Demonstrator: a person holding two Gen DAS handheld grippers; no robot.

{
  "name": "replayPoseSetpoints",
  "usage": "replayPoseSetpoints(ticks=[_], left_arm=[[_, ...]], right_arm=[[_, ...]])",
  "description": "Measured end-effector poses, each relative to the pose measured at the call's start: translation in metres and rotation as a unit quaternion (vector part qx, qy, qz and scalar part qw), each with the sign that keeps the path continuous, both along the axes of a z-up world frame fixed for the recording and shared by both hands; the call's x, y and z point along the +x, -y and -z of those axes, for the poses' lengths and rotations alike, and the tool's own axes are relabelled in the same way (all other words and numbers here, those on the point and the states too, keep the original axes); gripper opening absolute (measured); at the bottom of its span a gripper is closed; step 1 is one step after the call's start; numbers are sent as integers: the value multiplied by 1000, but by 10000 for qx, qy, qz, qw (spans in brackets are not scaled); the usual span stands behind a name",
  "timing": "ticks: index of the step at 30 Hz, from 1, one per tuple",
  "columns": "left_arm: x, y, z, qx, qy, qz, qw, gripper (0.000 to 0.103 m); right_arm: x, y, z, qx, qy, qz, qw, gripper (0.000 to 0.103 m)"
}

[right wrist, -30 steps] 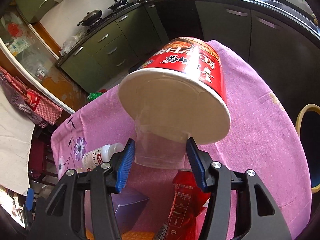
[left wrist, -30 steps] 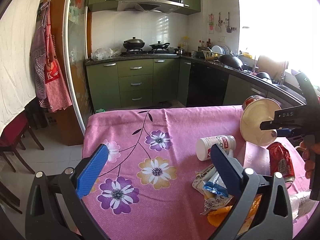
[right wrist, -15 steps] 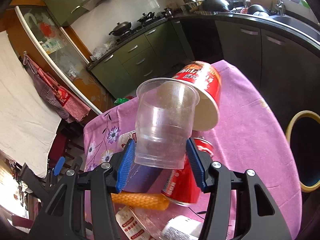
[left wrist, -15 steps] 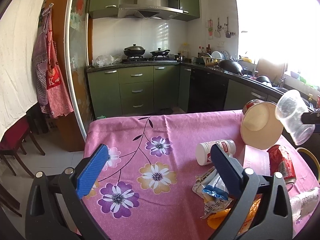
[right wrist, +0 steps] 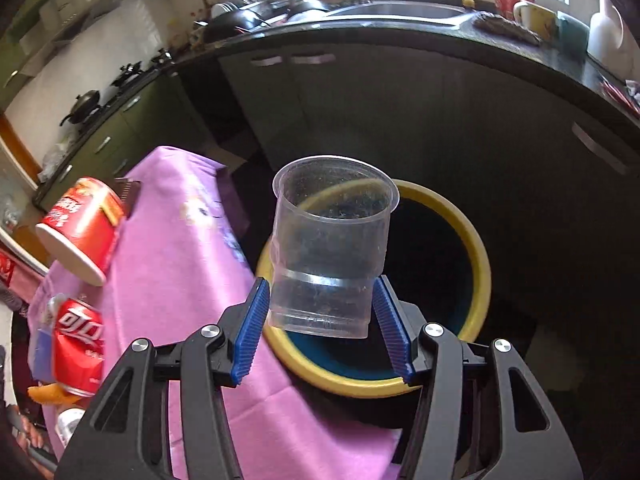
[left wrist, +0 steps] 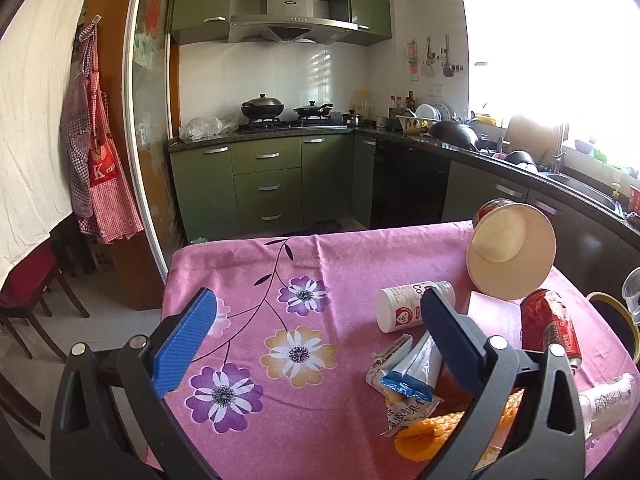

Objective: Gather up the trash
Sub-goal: 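Carry the clear plastic cup to the yellow-rimmed bin and release it, then grasp the purple cream box with the left gripper and drop it into the bin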

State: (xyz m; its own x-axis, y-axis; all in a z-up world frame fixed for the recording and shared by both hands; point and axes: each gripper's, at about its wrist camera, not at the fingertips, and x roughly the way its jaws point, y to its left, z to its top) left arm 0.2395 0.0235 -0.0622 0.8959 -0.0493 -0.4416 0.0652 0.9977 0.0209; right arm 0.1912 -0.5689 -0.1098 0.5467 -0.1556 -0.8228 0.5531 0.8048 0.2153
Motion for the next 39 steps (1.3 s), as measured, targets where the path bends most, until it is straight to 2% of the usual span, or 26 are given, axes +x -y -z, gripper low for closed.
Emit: replayPoseSetpoints(ticks=[6, 10, 11, 12, 14, 17, 22, 27, 34, 39], left_arm=[[-11, 12, -9, 59, -29, 91, 9999, 97], [-18, 23, -16, 142, 21, 163, 9998, 97], [-19, 25, -18, 139, 19, 193, 9997, 97], [-20, 26, -19, 132, 6, 228, 9997, 97], [-21, 29, -21, 118, -28, 293, 9995, 97], [-22, 34, -22, 116, -71, 386, 9992, 97], [-16, 43, -24, -40, -276, 764, 9967, 97], [1, 59, -18, -273, -766, 1394, 9869, 97], [25, 88, 7, 248, -1301, 1916, 9725, 97], [32, 102, 19, 512, -1474, 2182, 9633, 97]], right_arm=[[9, 52, 57, 182, -446, 291, 9984, 54], [13, 68, 79, 295, -594, 381, 9971, 56], [14, 72, 83, 333, -635, 397, 9966, 58], [15, 74, 88, 403, -664, 409, 9961, 67], [15, 81, 91, 487, -644, 445, 9957, 71], [10, 81, 84, 599, -497, 430, 9960, 71], [-14, 60, 55, 805, -43, 137, 9967, 72], [-40, 24, 21, 861, 403, -214, 9952, 72], [-52, -22, -21, 701, 739, -681, 9925, 75], [-46, -35, -32, 694, 845, -831, 9905, 75]])
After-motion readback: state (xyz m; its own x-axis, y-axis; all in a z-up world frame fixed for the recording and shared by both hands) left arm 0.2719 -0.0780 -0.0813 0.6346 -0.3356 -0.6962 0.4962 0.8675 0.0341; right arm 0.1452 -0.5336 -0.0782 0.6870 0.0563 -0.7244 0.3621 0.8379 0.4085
